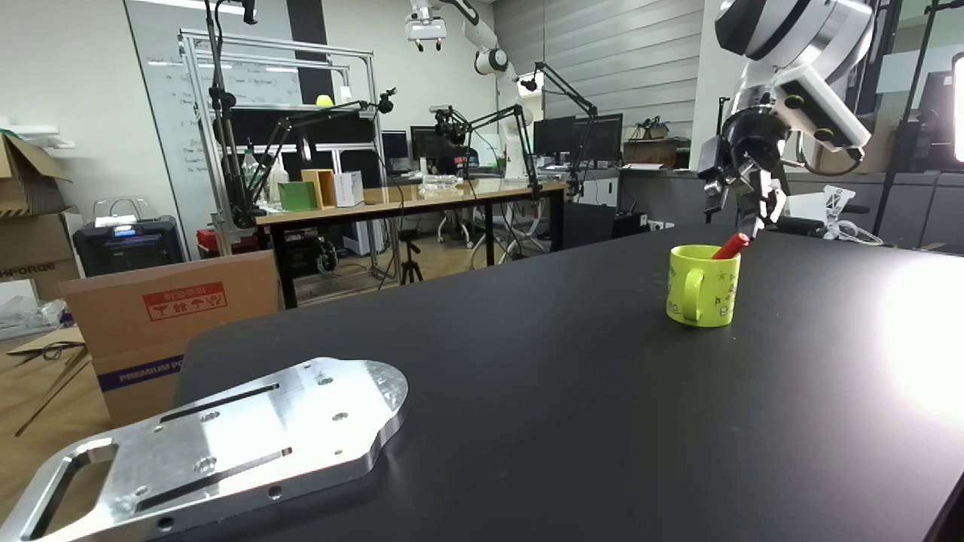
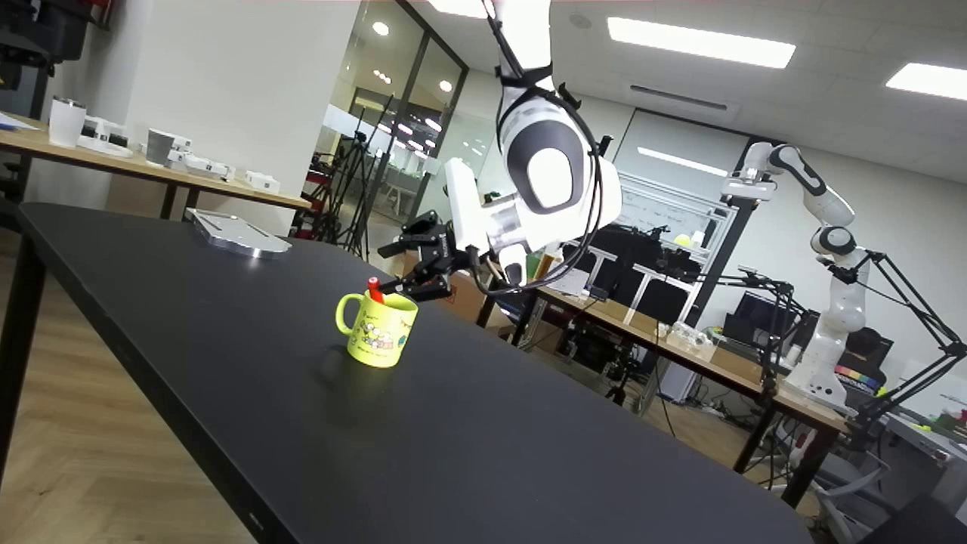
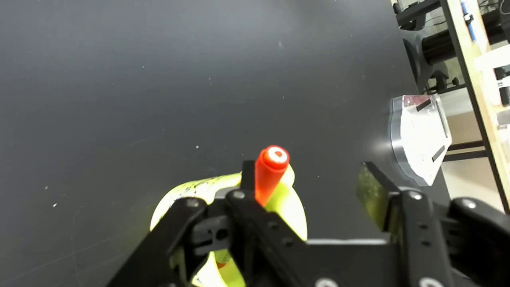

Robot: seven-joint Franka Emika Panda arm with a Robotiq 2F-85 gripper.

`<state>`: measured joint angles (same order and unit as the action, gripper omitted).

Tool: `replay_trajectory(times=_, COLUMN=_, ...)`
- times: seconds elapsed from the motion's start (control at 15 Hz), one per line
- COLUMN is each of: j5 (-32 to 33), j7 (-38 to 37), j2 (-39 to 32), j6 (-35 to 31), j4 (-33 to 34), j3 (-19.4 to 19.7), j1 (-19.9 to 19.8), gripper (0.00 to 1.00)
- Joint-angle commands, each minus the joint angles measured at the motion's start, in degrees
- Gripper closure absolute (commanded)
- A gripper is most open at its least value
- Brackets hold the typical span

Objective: Put the marker on the table

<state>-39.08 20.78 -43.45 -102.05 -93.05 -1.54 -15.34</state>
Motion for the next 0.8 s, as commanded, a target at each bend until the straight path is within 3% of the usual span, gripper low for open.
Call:
replay_trajectory(times=0.0, j5=0.7, j7=-3.2, j2=-0.9, j6=-0.8, j4=1.3, j3=0.6, j1=1.5, gripper=0.02)
replay_trajectory(times=0.07, j5=1.4, j7=-4.1, j2=-1.0, j6=-1.5, j4=1.3, j3=0.9, j1=2.1, gripper=0.01)
replay_trajectory(times=0.13, j5=2.1, j7=-6.1, j2=-1.0, j6=-3.0, j4=1.0, j3=1.5, j1=2.9, gripper=0.37)
replay_trajectory(times=0.27, j5=3.3, j7=-8.7, j2=-1.4, j6=-4.6, j4=1.1, j3=1.9, j1=3.5, gripper=0.33)
replay_trajectory(times=0.73, j5=6.2, j7=-12.4, j2=-2.0, j6=-2.3, j4=2.1, j3=1.3, j1=3.1, gripper=0.81)
